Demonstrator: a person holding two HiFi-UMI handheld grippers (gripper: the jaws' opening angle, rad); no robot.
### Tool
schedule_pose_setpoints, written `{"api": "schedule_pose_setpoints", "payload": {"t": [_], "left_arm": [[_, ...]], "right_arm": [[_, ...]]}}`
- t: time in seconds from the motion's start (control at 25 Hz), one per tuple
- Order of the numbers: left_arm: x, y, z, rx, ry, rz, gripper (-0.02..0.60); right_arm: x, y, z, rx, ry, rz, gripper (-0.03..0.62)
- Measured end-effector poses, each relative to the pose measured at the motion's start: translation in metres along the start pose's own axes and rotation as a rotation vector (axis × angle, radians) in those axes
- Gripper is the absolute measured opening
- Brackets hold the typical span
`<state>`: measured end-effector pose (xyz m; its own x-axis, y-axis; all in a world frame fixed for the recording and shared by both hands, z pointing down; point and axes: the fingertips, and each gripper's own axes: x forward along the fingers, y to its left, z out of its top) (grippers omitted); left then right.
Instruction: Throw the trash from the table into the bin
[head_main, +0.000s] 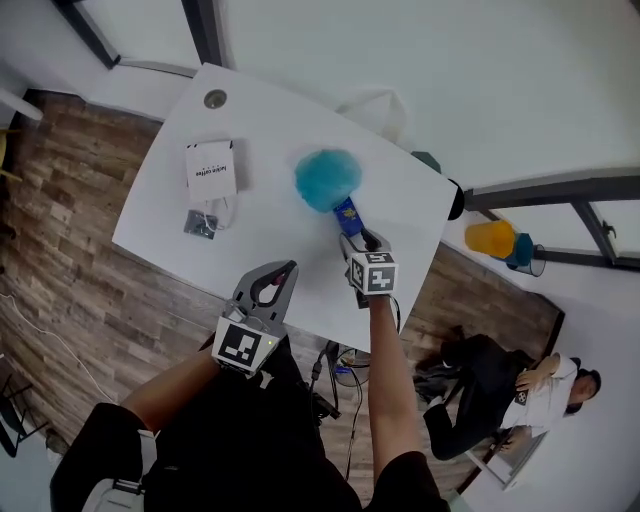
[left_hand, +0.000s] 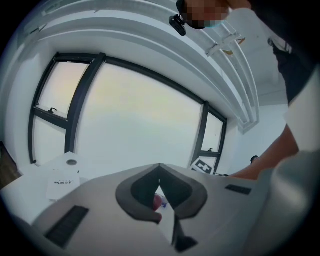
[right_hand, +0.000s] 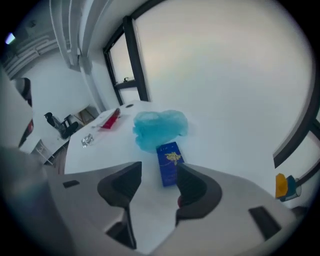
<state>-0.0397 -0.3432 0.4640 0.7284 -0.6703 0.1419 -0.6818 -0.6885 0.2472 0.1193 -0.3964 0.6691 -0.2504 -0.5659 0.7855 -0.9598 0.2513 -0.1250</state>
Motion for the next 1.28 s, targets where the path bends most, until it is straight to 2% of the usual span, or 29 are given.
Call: {"api": "schedule_pose_setpoints", "payload": {"t": [0.12,0.32,0.44,0.64,0.76,0.92,1.12,1.2,1.28], "left_arm": [[0.003,0.003,-0.008,-0.011,0.016,0.0,-0.003],[0.007,0.009,-0.018,-0.006,0.034,-0.01,-0.003],[0.008,0.014,-0.023,-0.018,0.045,0.002,-0.003],[0.01,0.016,-0.024,-0.034,0.044,0.009,-0.003],[0.011,0.016,-0.028,-0.031,0.051,0.002,-0.003],[0.01,0.016,-0.03,-0.025,0.06,-0.005,-0.003],[0.002,0.013,-0.028,-0.023,0.068,-0.003,-0.003],[-0.001,0.01,-0.029,0.0,0.079,-0.013,-0.003],[-0.003,0.006,-0.033,0.026,0.101,-0.024,-0.003]], "right_arm": [[0.026,-0.019,-0.009,-0.039,0.105,0.005,0.25],[0.054,-0.029,-0.009,-0.112,0.209,0.036,0.305],[0.065,-0.033,-0.013,-0.153,0.251,0.023,0.307],[0.066,-0.033,-0.014,-0.166,0.258,0.005,0.307],[0.066,-0.028,-0.015,-0.161,0.27,-0.009,0.268],[0.069,-0.027,-0.017,-0.155,0.289,0.0,0.258],[0.054,-0.024,-0.023,-0.172,0.259,-0.047,0.255],[0.038,-0.015,-0.025,-0.123,0.187,-0.064,0.255],[0.015,-0.004,-0.023,-0.03,0.06,-0.083,0.255]]}}
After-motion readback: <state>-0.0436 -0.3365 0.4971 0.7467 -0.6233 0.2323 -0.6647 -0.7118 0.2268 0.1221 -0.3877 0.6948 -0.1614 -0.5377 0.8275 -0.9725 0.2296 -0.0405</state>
